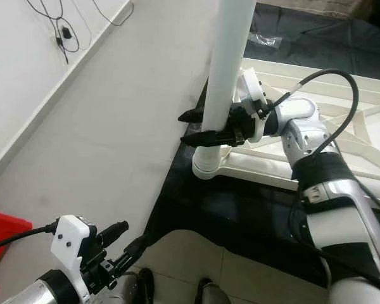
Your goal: Building children table
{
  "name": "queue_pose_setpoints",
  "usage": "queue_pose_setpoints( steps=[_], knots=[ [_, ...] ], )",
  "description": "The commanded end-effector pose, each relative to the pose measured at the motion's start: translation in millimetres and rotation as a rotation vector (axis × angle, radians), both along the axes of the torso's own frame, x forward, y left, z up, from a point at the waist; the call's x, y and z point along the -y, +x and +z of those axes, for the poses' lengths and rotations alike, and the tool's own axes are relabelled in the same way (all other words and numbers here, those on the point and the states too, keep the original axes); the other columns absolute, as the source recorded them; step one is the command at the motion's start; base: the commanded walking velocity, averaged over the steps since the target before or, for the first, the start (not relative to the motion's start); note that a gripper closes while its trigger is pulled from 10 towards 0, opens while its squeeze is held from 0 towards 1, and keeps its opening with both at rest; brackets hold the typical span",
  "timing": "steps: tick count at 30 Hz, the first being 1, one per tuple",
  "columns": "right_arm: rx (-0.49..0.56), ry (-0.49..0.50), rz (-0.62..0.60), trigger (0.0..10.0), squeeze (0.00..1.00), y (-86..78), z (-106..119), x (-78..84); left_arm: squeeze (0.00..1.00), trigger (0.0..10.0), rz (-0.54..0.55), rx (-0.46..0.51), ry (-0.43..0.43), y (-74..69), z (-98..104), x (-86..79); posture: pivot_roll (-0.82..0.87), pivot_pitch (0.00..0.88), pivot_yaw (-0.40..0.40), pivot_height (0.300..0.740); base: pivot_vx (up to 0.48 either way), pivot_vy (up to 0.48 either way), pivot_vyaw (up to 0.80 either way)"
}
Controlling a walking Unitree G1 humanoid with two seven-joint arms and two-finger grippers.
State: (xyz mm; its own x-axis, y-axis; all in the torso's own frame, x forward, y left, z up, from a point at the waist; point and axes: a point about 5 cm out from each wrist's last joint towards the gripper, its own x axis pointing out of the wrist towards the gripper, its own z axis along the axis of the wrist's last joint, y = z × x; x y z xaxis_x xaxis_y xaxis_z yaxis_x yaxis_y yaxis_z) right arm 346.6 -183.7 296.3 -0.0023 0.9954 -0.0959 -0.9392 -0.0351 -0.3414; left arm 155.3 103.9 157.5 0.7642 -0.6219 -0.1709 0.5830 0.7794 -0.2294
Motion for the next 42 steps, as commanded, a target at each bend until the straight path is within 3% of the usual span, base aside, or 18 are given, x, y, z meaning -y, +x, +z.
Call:
queue_pose_setpoints(
  steps=[1, 7, 18, 21, 32, 35, 42],
  knots=[
    [-0.120, -0.068, -0.035, 10.0, 0.00, 3.0, -32, 1.7, 0.00, 10.0, 0.000, -0.011, 0.003, -3.1, -2, 1.4, 0.19, 0.291, 0.005, 0.740, 0.000, 0.000, 0.00],
    [-0.139, 0.017, -0.116, 10.0, 0.00, 9.7, -34, 2.0, 0.00, 10.0, 0.003, -0.009, -0.001, -2.3, -2, 2.0, 0.19, 0.294, 0.001, 0.740, 0.000, 0.000, 0.00],
    [-0.160, 0.056, -0.160, 10.0, 0.00, 9.9, -47, -1.7, 0.00, 10.0, 0.005, -0.008, -0.005, -1.0, -2, 2.3, 0.18, 0.302, 0.001, 0.740, 0.000, 0.000, 0.00],
    [-0.163, 0.048, -0.143, 10.0, 0.00, 6.4, -52, -0.9, 0.00, 10.0, 0.005, -0.007, -0.006, -0.6, -2, 2.6, 0.18, 0.301, 0.000, 0.740, 0.000, 0.000, 0.00],
    [-0.155, 0.064, -0.275, 10.0, 0.00, 11.3, -63, -9.2, 0.00, 10.0, 0.007, -0.004, -0.008, 0.8, -2, 2.5, 0.18, 0.304, -0.001, 0.740, 0.000, 0.000, 0.00],
    [-0.166, 0.020, -0.307, 10.0, 0.00, 9.9, -75, -18.8, 0.00, 10.0, 0.007, -0.002, -0.008, 1.9, -2, 3.0, 0.18, 0.303, 0.000, 0.740, 0.000, 0.000, 0.00],
    [-0.173, 0.021, -0.395, 10.0, 0.00, 17.6, -76, -23.0, 0.00, 10.0, 0.009, -0.001, -0.009, 1.5, -2, 3.2, 0.18, 0.303, -0.005, 0.740, 0.000, 0.000, 0.00]
  ],
)
